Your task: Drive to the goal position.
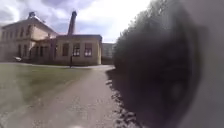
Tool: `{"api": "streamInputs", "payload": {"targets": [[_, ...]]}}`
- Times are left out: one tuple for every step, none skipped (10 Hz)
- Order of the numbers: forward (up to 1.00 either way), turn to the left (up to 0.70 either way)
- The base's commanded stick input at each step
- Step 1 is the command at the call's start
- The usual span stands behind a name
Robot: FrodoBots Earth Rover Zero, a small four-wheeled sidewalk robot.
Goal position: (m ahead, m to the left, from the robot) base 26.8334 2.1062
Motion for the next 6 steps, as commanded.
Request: {"api": "streamInputs", "payload": {"targets": [[0.70,0.03],[0.70,0.03],[0.70,0.03],[0.70,0.03],[0.70,0.03],[0.70,0.03]]}}
